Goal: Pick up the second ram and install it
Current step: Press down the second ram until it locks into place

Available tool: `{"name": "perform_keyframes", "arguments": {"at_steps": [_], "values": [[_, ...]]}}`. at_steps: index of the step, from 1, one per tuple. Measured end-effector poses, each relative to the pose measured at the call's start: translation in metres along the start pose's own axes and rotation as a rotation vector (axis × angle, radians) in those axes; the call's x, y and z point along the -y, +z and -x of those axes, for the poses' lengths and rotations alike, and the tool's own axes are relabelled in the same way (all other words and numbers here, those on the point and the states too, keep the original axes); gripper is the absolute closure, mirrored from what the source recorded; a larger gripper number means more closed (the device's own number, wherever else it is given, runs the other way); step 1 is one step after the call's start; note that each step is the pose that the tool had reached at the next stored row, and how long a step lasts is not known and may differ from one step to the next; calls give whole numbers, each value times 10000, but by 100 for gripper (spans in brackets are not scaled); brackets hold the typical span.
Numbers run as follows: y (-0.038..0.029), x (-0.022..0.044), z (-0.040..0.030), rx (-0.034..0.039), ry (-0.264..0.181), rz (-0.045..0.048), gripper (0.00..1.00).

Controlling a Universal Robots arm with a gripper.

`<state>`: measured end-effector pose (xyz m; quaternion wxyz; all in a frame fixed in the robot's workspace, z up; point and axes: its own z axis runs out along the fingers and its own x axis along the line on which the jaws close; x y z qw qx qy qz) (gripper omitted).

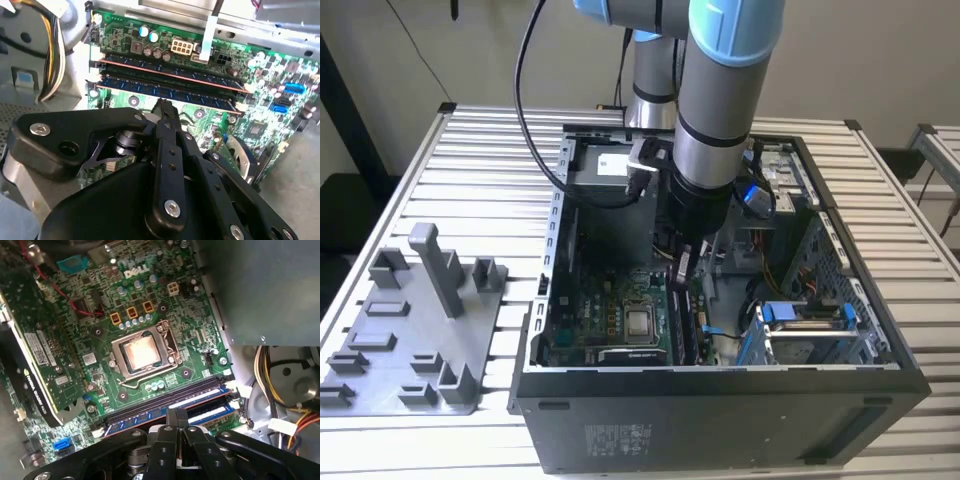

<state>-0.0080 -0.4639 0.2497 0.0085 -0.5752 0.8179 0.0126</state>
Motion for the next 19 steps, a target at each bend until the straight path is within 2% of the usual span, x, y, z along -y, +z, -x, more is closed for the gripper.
{"name": "perform_keyframes", "arguments": {"at_steps": [14, 19], "values": [[18, 0, -1, 1, -2466, -10, 89], [25, 0, -1, 3, -3196, -15, 89]]}}
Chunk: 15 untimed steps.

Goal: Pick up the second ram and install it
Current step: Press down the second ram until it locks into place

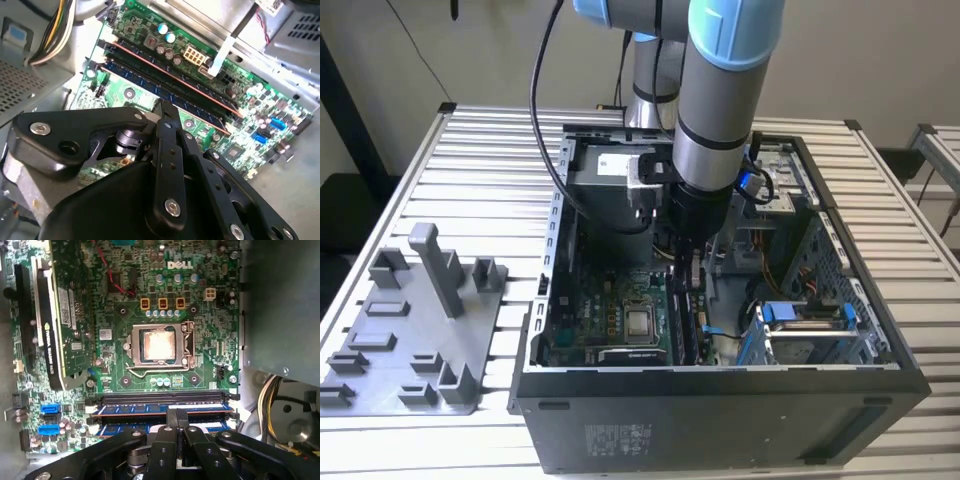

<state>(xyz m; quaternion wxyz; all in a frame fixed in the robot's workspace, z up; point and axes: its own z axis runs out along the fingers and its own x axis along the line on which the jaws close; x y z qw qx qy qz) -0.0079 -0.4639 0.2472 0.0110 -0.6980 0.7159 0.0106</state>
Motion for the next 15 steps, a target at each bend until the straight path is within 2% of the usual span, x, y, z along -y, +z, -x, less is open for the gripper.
{"name": "perform_keyframes", "arguments": {"at_steps": [1, 6, 15], "values": [[1, 0, 0, -1, -126, -1, 89], [2, 3, 0, -1, -149, -1, 89], [156, 4, -2, 1, -151, -1, 89]]}}
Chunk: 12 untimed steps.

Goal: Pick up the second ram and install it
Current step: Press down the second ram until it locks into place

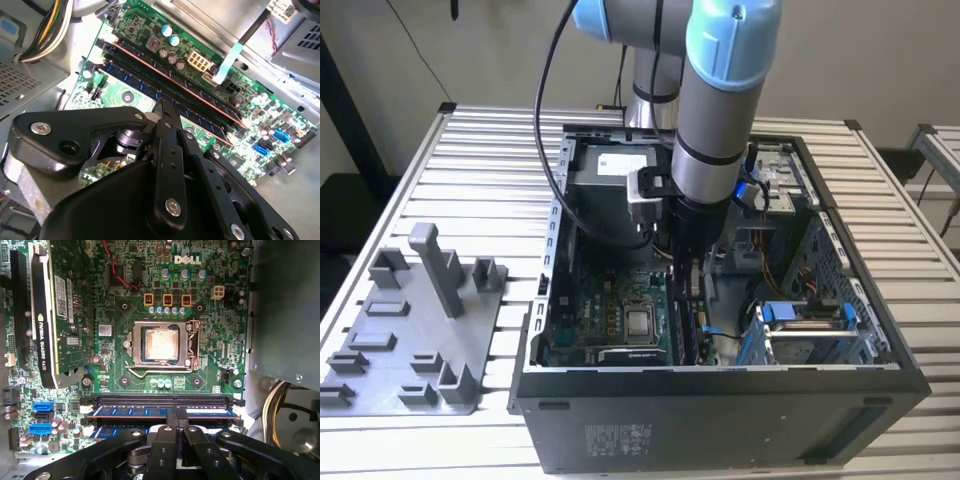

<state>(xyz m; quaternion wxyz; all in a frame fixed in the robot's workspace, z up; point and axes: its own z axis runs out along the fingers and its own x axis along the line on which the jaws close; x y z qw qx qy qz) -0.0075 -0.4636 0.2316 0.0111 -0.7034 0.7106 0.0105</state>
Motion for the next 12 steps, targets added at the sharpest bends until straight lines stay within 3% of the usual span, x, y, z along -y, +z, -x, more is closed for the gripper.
{"name": "perform_keyframes", "arguments": {"at_steps": [8, 12], "values": [[129, -2, -4, -12, 2, 6, 89], [90, 1, 5, 30, 2, 28, 89]]}}
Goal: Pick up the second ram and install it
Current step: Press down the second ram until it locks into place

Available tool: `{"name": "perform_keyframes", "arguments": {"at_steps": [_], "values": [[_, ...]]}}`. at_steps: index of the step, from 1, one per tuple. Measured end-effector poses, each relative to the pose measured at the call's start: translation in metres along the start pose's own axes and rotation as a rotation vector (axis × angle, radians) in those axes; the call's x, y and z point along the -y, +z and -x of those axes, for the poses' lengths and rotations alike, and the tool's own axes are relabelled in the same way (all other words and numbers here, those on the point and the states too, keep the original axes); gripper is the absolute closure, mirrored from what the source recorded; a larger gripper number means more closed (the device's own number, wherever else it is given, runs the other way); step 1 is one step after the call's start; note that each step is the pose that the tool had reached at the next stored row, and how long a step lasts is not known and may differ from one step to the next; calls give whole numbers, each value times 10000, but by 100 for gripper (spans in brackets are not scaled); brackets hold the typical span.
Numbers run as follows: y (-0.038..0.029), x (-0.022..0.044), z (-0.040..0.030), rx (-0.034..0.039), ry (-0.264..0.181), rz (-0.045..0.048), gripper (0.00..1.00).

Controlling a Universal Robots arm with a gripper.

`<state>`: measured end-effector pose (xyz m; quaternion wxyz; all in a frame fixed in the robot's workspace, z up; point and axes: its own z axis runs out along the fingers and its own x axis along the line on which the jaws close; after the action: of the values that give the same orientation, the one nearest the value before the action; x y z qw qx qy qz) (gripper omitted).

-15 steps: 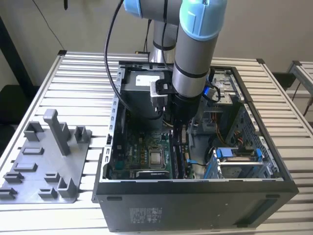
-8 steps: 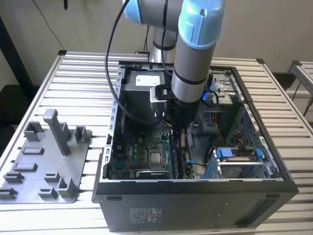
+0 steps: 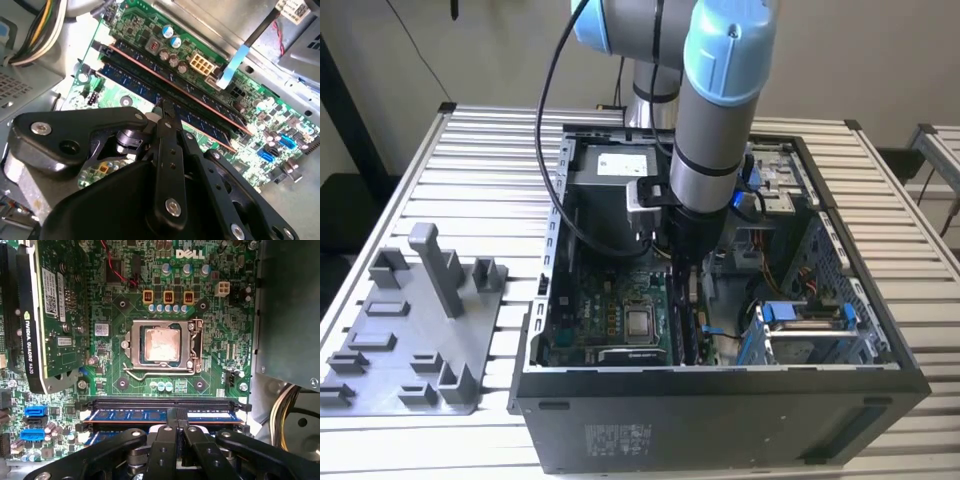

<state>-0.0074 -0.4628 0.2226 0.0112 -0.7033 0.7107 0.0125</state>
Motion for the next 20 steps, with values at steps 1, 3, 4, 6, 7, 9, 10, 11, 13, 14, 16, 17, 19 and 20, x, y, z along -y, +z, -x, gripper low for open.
{"name": "perform_keyframes", "arguments": {"at_steps": [1, 3, 4, 6, 7, 9, 10, 11, 13, 14, 16, 17, 19, 20], "values": [[-33, -1, -1, -13, 1, 15, 89], [-108, -2, -2, -27, 2, 30, 89], [-147, -2, -1, -29, 1, 39, 89], [-210, -2, 1, -30, 2, 47, 89], [-240, -2, 2, -31, 2, 51, 89], [-298, -2, 4, -32, 2, 57, 89], [-328, -3, 5, -32, 3, 58, 89], [-353, -2, 6, -31, 3, 58, 89], [-404, -3, 8, -30, 2, 59, 89], [-428, -2, 8, -31, 2, 60, 89], [-457, -3, 9, -31, 2, 64, 89], [-458, -3, 10, -30, 2, 64, 89], [-460, -3, 9, -31, 2, 65, 89], [-460, -3, 10, -31, 2, 65, 89]]}}
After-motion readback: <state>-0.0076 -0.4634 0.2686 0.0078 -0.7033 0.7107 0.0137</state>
